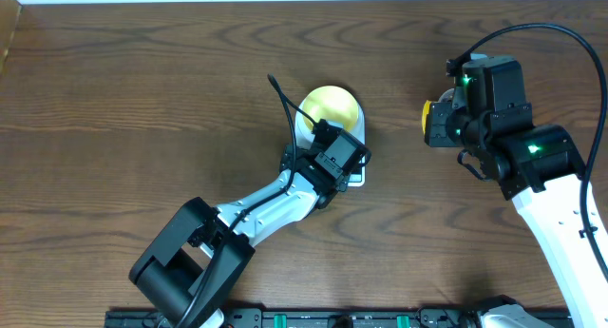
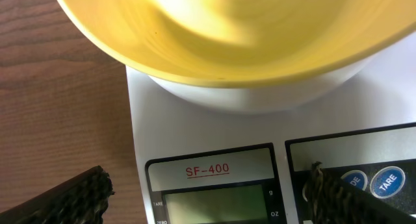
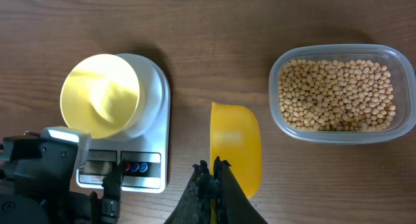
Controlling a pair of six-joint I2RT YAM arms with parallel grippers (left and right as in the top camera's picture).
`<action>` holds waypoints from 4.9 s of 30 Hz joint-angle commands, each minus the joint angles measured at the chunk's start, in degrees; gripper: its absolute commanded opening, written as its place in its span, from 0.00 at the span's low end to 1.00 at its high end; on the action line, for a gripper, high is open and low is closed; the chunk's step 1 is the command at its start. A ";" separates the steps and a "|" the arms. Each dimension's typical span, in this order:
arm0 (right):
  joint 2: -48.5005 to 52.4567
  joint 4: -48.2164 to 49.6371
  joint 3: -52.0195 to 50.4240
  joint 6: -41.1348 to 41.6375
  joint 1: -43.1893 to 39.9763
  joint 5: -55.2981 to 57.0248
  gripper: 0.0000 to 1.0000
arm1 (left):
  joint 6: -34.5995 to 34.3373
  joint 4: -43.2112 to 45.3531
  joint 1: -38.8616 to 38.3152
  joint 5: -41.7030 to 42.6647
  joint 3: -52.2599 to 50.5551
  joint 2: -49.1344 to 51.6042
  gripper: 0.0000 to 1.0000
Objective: Scoop item into bowl and weigh 50g on scale
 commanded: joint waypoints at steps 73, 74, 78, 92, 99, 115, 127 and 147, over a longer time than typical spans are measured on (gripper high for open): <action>-0.04 0.37 1.11 -0.50 -0.20 -0.13 0.01 | 0.35 0.26 -0.04 1.42 0.00 2.01 0.98; -0.04 0.35 1.11 -0.50 -0.20 -0.15 0.01 | 0.33 0.07 -0.02 1.42 0.00 2.01 0.98; -0.04 0.37 1.11 -0.50 -0.20 -0.15 0.01 | 0.33 -0.81 -0.02 1.42 -0.04 2.01 0.98; -0.04 0.17 1.11 -0.48 -0.20 -0.15 0.01 | 0.33 -0.76 -0.02 1.40 -0.17 2.16 0.98; -0.04 0.17 1.11 -0.48 -0.20 -0.15 0.01 | 0.31 -0.66 -0.02 1.42 -0.17 3.34 0.98; -0.04 0.11 1.11 -0.48 -0.20 -0.15 0.01 | 0.28 -0.48 -0.02 1.42 -0.17 3.96 0.98; -0.04 -0.09 1.11 -0.48 -0.20 -0.15 0.01 | 0.28 -0.50 -0.02 1.44 -0.17 3.96 0.98; -0.04 -0.68 1.11 -0.50 -0.20 -0.57 0.01 | 0.81 -1.01 -0.02 1.40 0.00 3.82 0.98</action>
